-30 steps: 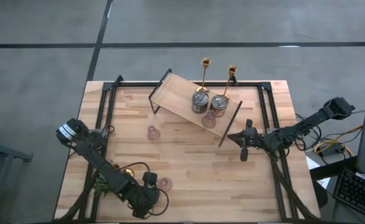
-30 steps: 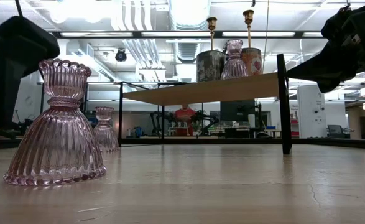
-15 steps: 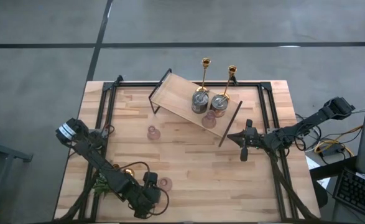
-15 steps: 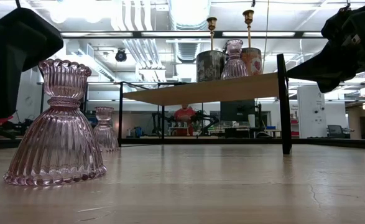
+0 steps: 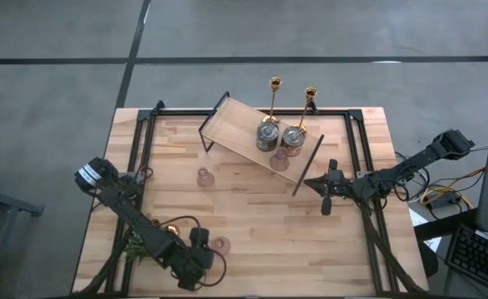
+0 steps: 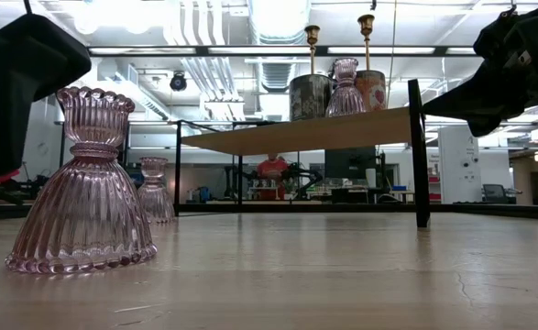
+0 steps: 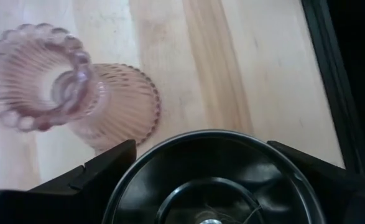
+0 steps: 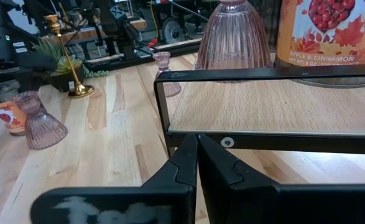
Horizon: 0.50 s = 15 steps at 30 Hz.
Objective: Pick & Place candle stick holders
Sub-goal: Put the silver scented candle on the shelf aligned with the other silver scented candles
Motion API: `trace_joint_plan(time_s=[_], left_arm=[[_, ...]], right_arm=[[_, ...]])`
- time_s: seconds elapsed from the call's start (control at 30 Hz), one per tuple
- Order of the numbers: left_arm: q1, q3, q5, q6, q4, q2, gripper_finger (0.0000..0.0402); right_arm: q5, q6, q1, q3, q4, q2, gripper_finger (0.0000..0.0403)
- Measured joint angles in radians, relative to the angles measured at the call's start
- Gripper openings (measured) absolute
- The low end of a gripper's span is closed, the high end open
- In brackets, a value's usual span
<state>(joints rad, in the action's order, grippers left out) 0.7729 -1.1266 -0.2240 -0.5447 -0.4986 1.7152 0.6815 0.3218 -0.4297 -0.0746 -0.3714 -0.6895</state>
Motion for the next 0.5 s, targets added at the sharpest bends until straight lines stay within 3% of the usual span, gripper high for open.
trace_joint_plan(time_s=[0.5], left_arm=[[-0.021,-0.005,-0.013,-0.004,-0.038,-0.038,0.0346]], right_arm=[[0.000,0.000,0.000,0.000,0.000,0.000,0.0008]])
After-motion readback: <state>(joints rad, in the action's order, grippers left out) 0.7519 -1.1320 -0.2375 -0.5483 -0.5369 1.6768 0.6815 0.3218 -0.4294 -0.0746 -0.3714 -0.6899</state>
